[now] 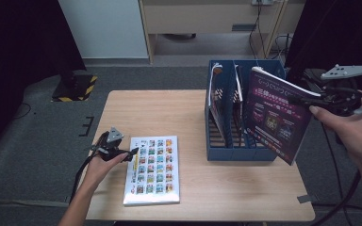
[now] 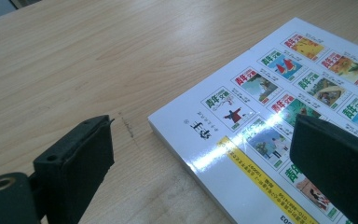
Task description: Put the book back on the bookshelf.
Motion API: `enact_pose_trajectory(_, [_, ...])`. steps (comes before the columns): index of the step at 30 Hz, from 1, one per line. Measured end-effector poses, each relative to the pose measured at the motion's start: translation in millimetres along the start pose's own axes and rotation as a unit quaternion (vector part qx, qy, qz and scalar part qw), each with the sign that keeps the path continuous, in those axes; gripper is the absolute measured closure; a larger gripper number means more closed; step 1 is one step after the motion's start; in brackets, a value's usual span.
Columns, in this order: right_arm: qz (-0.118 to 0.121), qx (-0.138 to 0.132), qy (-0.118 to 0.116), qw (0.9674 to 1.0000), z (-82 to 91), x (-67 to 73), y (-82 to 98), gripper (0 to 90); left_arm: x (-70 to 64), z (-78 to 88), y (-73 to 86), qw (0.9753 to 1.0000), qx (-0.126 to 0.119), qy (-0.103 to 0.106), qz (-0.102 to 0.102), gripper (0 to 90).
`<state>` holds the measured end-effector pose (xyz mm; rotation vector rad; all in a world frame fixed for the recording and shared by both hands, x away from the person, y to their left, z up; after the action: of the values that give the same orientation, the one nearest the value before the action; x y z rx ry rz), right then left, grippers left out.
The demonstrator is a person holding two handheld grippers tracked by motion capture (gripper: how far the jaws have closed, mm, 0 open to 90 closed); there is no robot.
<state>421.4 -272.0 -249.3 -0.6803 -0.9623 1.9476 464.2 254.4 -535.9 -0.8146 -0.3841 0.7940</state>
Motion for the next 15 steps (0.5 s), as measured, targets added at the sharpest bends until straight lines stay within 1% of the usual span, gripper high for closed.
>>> enact_pose_trajectory(4, [-0.009,-0.003,0.007,0.9999,-5.1,-1.4,-2.1,83.0,0.9,1.0,-0.7,1.0000,-0.002,0.000,0.002,5.7])
enact_pose_trajectory(5, [-0.012,-0.006,0.014,0.9998,-8.8,-2.5,-3.4,83.0,1.1,1.3,-0.8,1.0000,-0.003,0.000,0.002,5.7])
enact_pose_trajectory(6, [-0.012,-0.006,0.014,0.9998,-8.8,-2.5,-3.4,83.0,1.1,1.3,-0.8,1.0000,-0.003,0.000,0.002,5.7])
enact_pose_trajectory(9, [-0.020,-0.008,0.023,0.9995,-16.1,-4.5,-5.8,83.0,1.1,1.9,-1.4,1.0000,-0.006,0.001,0.005,5.7])
enact_pose_trajectory(12, [-0.024,-0.006,0.026,0.9993,-20.3,-5.2,-6.7,83.0,1.1,2.2,-1.4,1.0000,-0.006,0.001,0.004,5.7])
enact_pose_trajectory(13, [-0.029,-0.004,0.031,0.9991,-24.8,-6.5,-7.7,83.0,1.7,2.4,-1.7,1.0000,-0.007,0.001,0.005,5.7])
enact_pose_trajectory(15, [-0.032,0.000,0.036,0.9988,-28.5,-6.3,-8.4,83.0,2.0,2.6,-1.9,1.0000,-0.008,0.001,0.006,5.7])
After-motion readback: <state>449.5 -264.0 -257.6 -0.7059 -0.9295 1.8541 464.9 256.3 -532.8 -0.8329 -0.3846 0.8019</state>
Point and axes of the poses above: each handheld gripper's, and its own axes: z roughly backward along the jaws, y roughly out of its underside, x roughly to its left, the point moved 7 cm from there along -z, roughly forward along the jaws, and after that the axes turned 6 degrees about y, right-handed, at the moved point
